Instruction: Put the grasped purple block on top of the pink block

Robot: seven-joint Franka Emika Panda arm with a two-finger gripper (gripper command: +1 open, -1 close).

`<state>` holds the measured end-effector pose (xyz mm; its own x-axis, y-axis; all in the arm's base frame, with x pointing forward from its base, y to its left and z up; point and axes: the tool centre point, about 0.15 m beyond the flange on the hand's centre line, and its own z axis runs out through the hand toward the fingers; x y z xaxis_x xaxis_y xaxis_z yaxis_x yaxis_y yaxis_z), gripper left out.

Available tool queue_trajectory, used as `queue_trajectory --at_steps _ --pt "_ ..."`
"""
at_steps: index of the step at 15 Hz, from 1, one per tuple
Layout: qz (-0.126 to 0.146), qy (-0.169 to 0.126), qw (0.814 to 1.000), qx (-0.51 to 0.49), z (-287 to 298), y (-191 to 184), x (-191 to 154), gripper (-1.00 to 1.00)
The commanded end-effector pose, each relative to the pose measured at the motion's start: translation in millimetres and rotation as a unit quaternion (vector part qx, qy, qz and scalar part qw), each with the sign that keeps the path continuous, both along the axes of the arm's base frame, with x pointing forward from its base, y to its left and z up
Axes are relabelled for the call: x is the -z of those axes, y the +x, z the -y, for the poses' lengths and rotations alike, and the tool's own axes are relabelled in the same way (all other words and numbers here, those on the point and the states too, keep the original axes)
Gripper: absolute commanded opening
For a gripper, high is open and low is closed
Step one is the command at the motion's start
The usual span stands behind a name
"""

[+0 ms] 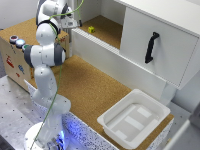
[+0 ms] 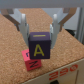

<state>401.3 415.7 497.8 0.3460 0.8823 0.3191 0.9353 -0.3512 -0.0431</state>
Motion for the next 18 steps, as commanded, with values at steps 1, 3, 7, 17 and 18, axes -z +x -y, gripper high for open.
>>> queue_trajectory --at_steps 1,3,7,17,18 --pt "-0.01 0.037 0.997 -0.069 -23 -6 8 -1.0" --pt "-0.012 0.044 0.995 -0.086 -26 -10 9 -1.0" --pt "-0.022 0.062 0.993 -0.093 -32 -8 18 -1.0" --pt "-0.048 0.051 0.989 -0.132 -32 -7 44 1.0" --pt "-0.05 0.058 0.988 -0.133 -32 -7 42 1.0"
